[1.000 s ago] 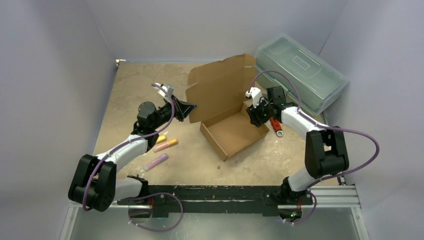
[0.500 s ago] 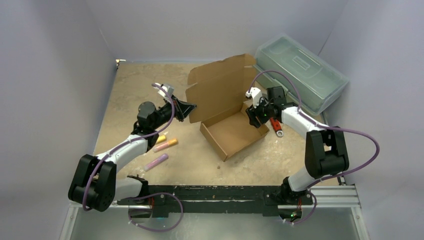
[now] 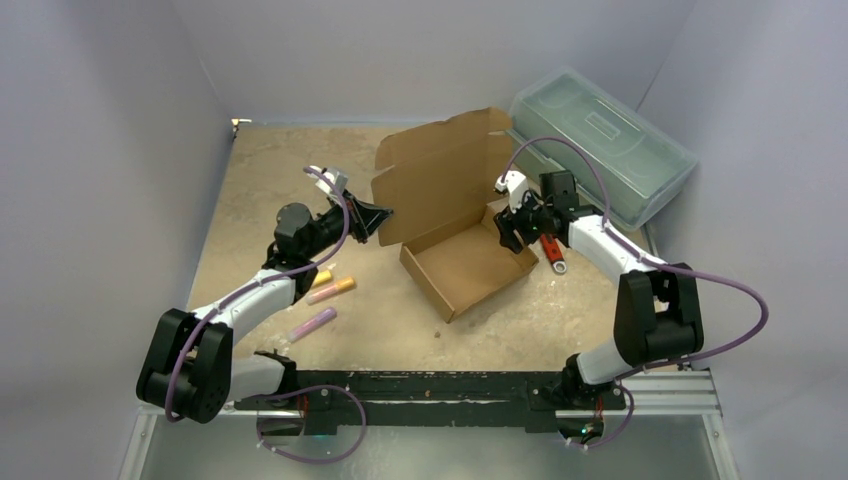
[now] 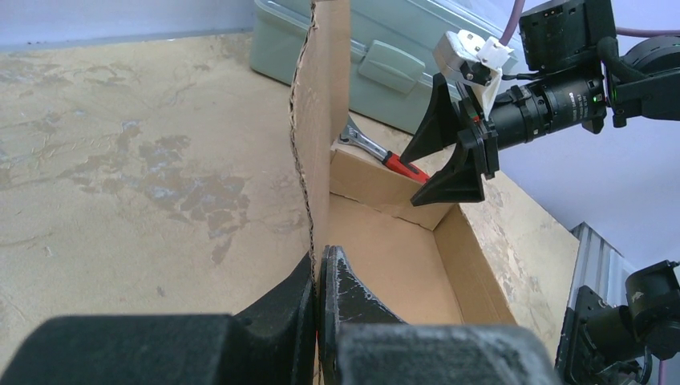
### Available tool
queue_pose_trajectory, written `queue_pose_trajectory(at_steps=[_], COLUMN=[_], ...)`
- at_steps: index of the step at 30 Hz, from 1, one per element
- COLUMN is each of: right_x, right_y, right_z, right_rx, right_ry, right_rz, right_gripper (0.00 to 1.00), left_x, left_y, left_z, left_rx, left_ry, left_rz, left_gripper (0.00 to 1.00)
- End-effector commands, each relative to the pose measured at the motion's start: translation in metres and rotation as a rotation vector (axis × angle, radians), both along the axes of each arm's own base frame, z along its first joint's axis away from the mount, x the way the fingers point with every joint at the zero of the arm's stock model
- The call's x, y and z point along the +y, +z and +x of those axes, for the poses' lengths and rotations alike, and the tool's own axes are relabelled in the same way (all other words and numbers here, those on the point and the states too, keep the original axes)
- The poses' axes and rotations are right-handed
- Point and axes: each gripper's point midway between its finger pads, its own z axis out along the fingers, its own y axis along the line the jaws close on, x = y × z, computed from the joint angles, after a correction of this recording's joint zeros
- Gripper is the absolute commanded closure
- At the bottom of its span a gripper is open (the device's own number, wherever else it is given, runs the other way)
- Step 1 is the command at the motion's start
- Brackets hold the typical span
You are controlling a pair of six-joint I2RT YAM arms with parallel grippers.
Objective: Fold the paper box
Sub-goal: Fold the paper box at the center of the board.
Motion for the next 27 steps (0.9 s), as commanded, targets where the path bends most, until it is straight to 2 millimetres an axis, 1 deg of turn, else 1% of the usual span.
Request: queue_pose_trajectory(at_steps=[1,9,16,18,21,27], right_x=[0.004,0.004,0.001,-0.001,-0.002,-0.010], right_y=[0.009,0.018,0.030,0.031,0.024,-0.003], right_z=[0.001,-0.001,-0.004,-0.003,-0.002,0.005], right_rx=[-0.027,-0.041,-0.067,-0.068,-0.050,0.025], right_ry=[0.024,0.041,0.050,0.042,0.021,-0.044], right_rz=[0.025,0.048,0.080,0.082,0.076,0.038], right_gripper=[0.32,0.31,0.31,0.31,0.32,0.35], left_x=[-0.003,-0.002,-0.003,-0.004,-0.003,-0.004], left_y=[0.028,0.032,0.030,0.029,0.028,0.028], left_z=[0.004,0.003,0.004,0.003,0.003,0.003], left_rx=[-0.097,-0.110,-0.101,-0.098,-0.099,-0.100], left_ry=[-0.008,-0.005,-0.011,-0.012,-0.013,-0.015], left_rz=[-0.011,-0.009,-0.013,-0.012,-0.011,-0.008], left_gripper=[1.00,1.00,1.00,1.00,1.00,1.00])
